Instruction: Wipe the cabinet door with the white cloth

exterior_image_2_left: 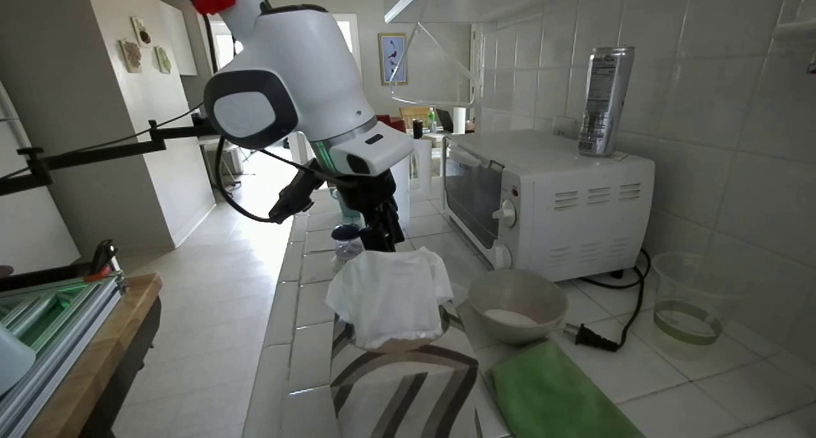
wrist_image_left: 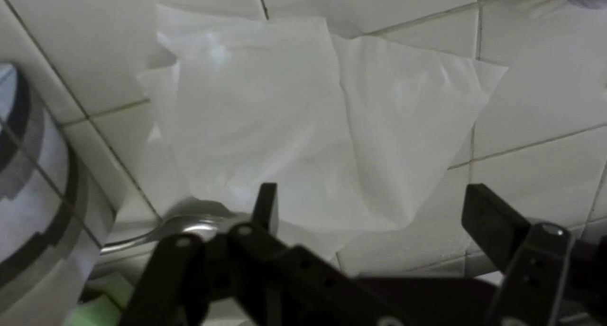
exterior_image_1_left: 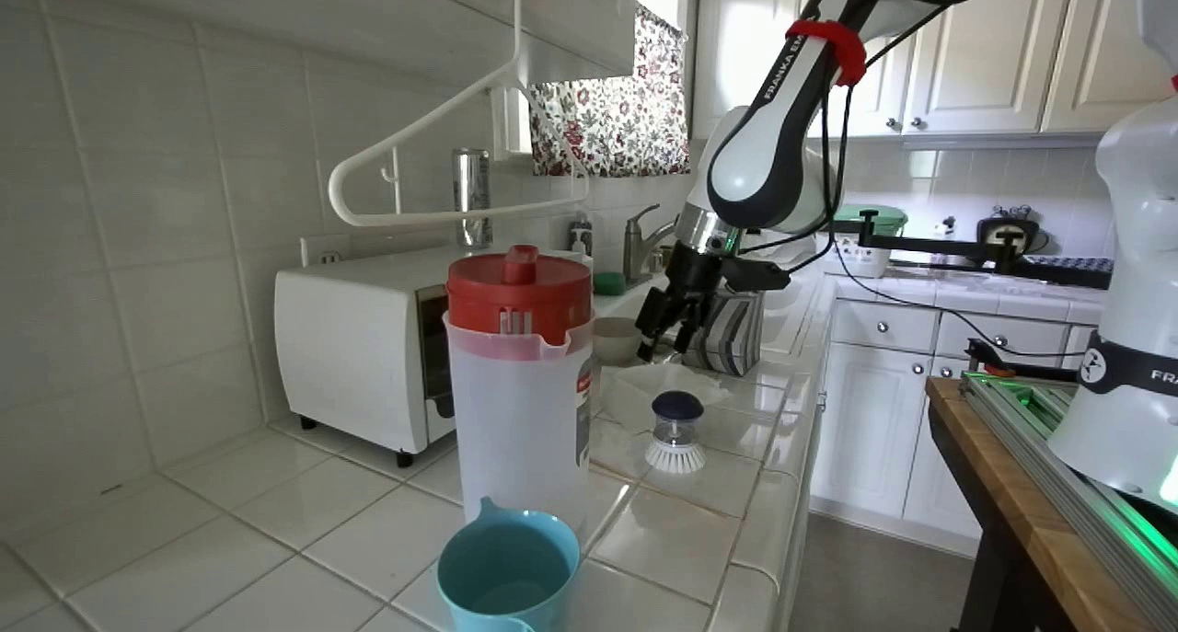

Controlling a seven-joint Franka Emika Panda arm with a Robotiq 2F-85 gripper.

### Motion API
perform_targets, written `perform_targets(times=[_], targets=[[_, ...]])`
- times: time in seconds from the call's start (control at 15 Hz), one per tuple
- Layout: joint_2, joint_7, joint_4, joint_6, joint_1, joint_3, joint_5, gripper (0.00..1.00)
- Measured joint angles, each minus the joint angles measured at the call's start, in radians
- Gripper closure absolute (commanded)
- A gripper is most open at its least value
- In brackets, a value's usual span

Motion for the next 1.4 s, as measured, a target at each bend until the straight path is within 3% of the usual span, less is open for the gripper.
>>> perform_targets(times=[0.73,0.87,1.4], targets=[[0.101,-0.006,0.068,0.011,-0.093,0.066,-0.024,0.00],[0.106,-0.006,0.071,0.014,-0.100,0.066,-0.038,0.26],[0.117,-0.006,0.075,0.016,-0.128,0.091,-0.054,0.88]])
